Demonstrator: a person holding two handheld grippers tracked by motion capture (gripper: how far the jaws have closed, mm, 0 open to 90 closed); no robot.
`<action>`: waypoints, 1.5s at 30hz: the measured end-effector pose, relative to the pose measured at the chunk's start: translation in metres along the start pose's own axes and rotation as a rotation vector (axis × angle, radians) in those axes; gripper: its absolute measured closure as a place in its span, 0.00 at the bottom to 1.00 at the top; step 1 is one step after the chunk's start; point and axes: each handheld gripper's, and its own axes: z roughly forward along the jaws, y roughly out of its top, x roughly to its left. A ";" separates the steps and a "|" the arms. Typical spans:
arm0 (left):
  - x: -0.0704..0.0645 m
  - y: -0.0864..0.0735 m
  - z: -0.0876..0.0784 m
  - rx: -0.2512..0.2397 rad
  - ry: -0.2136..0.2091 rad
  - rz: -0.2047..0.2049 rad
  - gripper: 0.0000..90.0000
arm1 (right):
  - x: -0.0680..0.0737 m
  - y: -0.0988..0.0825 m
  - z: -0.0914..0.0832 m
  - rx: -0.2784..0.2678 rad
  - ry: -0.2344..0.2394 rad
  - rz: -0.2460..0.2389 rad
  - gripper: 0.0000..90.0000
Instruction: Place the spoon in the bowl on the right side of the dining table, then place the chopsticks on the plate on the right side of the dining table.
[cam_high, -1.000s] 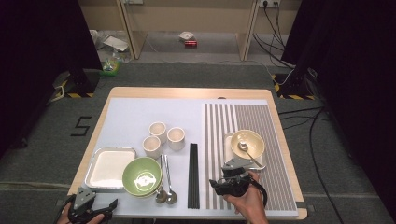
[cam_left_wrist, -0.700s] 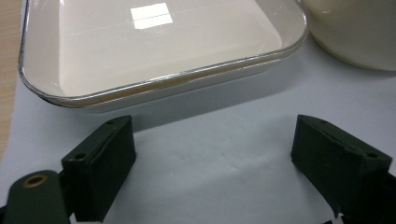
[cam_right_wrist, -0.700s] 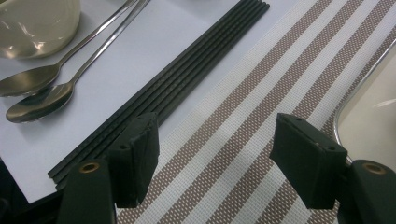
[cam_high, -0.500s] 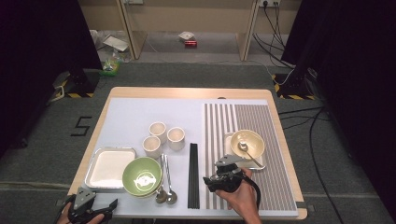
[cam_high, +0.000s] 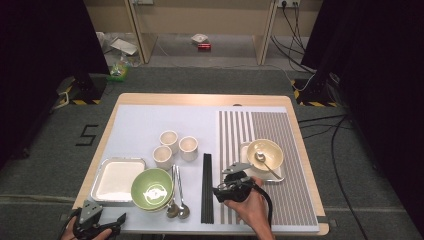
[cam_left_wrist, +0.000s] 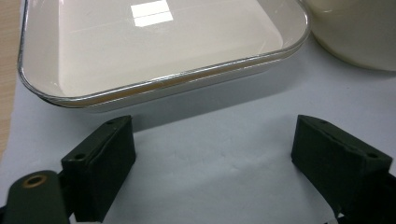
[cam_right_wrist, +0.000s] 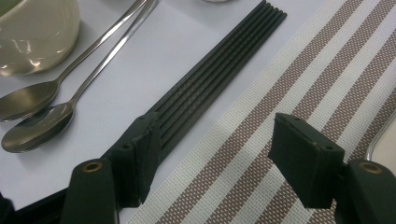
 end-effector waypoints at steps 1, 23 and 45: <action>0.000 0.000 0.000 0.000 0.000 0.000 0.14 | 0.000 0.000 0.001 0.001 0.002 -0.002 0.38; 0.000 0.000 0.000 0.002 0.001 0.000 0.14 | 0.001 0.007 0.003 0.011 0.020 0.019 0.39; 0.000 -0.001 0.000 -0.009 -0.003 -0.001 0.14 | 0.002 0.007 0.009 0.052 -0.001 -0.004 0.40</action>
